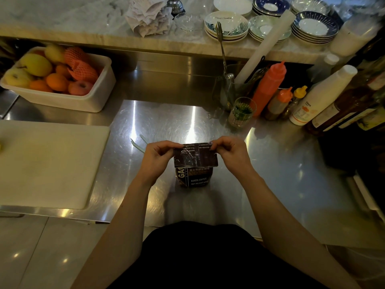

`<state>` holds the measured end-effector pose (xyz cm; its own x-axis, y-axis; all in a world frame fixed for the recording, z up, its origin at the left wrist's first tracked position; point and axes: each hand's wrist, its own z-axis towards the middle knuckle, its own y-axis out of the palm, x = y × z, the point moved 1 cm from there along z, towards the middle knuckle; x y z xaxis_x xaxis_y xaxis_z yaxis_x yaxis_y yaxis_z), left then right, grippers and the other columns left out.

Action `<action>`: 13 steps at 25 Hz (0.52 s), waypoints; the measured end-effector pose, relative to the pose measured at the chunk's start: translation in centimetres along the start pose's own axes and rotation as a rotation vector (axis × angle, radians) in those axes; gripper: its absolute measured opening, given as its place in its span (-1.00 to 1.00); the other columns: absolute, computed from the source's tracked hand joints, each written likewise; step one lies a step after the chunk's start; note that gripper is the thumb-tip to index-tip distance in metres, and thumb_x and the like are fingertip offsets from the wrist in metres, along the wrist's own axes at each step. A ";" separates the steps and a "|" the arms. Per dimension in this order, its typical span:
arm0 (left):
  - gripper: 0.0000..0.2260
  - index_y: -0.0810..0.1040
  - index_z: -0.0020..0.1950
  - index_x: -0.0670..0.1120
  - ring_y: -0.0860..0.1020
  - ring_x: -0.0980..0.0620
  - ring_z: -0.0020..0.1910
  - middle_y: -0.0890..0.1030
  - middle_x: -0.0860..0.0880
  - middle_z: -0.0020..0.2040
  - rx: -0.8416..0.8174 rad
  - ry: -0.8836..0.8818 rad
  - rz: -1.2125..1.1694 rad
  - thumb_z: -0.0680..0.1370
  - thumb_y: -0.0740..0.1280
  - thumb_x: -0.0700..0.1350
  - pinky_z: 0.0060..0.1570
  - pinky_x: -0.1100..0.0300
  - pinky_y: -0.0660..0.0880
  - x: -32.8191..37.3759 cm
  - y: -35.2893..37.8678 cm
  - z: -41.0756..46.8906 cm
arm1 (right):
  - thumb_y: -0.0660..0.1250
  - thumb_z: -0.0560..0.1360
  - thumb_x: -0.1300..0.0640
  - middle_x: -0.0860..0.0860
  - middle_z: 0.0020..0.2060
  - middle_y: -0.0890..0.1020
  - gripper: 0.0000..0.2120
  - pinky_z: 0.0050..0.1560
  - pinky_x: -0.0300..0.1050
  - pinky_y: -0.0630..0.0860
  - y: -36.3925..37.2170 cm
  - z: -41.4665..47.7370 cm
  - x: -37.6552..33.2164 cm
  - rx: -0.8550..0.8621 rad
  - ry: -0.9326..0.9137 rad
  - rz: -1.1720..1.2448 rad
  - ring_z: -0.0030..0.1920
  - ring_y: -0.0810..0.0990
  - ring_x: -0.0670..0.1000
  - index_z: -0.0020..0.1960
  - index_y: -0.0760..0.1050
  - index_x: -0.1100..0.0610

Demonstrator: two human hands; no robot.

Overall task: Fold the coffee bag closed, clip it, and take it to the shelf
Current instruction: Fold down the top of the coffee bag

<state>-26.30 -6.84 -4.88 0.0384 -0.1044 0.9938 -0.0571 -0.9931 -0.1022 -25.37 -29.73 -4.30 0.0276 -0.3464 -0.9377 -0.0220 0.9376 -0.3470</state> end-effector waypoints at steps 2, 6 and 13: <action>-0.54 0.72 -0.13 0.03 0.69 0.16 -0.11 0.74 0.12 -0.19 0.010 0.005 -0.005 0.52 0.19 -0.48 -0.14 0.38 0.54 0.3 0.1 0.0 | 0.30 0.43 0.50 -0.10 -0.21 0.67 -0.57 -0.04 -0.35 0.56 0.0 -0.1 0.0 0.010 -0.008 -0.014 -0.13 0.66 -0.20 -0.29 0.59 -0.03; -0.64 0.73 -0.16 0.04 0.70 0.03 -0.10 0.74 0.04 -0.21 0.064 0.008 -0.008 0.52 0.24 -0.34 -0.06 0.25 0.60 0.7 0.5 0.0 | 0.29 0.44 0.50 -0.02 -0.17 0.69 -0.63 0.03 -0.27 0.58 -0.1 0.0 0.1 0.019 -0.014 -0.019 -0.09 0.67 -0.12 -0.23 0.63 0.05; -0.84 0.71 -0.07 -0.11 0.72 0.03 -0.13 0.74 -0.05 -0.14 0.049 -0.010 0.052 0.39 0.55 -0.27 -0.09 0.24 0.62 0.7 0.7 0.0 | 0.28 0.49 0.39 -0.09 -0.14 0.68 -0.71 0.00 -0.37 0.53 -0.1 -0.3 -0.5 0.036 0.005 -0.041 -0.08 0.65 -0.21 -0.08 0.67 0.06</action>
<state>-26.32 -7.62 -4.23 0.0462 -0.1565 0.9866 -0.0105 -0.9877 -0.1562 -25.68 -29.62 -3.83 0.0227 -0.3851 -0.9226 0.0150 0.9229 -0.3848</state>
